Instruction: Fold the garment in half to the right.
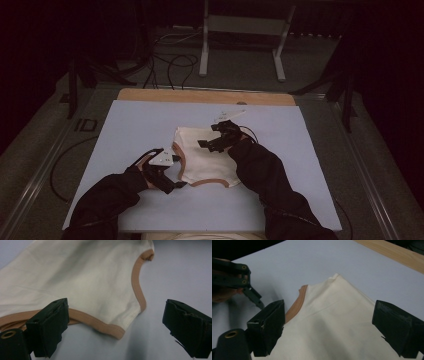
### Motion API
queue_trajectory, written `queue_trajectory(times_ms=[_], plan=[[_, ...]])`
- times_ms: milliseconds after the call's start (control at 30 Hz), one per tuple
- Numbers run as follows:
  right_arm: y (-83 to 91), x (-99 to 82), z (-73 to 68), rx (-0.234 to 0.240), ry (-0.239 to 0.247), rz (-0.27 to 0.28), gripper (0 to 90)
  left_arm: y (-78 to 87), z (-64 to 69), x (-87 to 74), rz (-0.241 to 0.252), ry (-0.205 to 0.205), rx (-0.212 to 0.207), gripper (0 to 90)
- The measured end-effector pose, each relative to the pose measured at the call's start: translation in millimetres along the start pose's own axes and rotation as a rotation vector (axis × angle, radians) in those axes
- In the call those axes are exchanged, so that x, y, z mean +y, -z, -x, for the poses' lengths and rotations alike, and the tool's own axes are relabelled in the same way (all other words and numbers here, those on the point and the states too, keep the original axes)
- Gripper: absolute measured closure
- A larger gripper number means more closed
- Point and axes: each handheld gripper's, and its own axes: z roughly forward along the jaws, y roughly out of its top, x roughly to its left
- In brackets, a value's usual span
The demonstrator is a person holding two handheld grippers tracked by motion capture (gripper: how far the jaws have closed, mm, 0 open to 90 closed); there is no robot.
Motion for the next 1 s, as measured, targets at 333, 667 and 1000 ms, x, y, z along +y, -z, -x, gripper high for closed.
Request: queue_trajectory(times_ms=[333, 667, 1000], plan=[[-15.1, 3.7, -0.8, 0.018, 0.004, -0.027, 11.5, -17.1, 3.1, 1.7, -0.112, -0.098, -0.029, 15.3], [-21.2, 6.9, -3.7, 0.032, 0.010, -0.037, 11.5, -26.5, -2.1, 2.8, -0.130, -0.144, -0.002, 33.5], [-25.1, 10.0, 0.1, 0.028, 0.002, -0.046, 11.5, -34.2, -7.5, 9.5, -0.123, -0.174, 0.011, 50.4]])
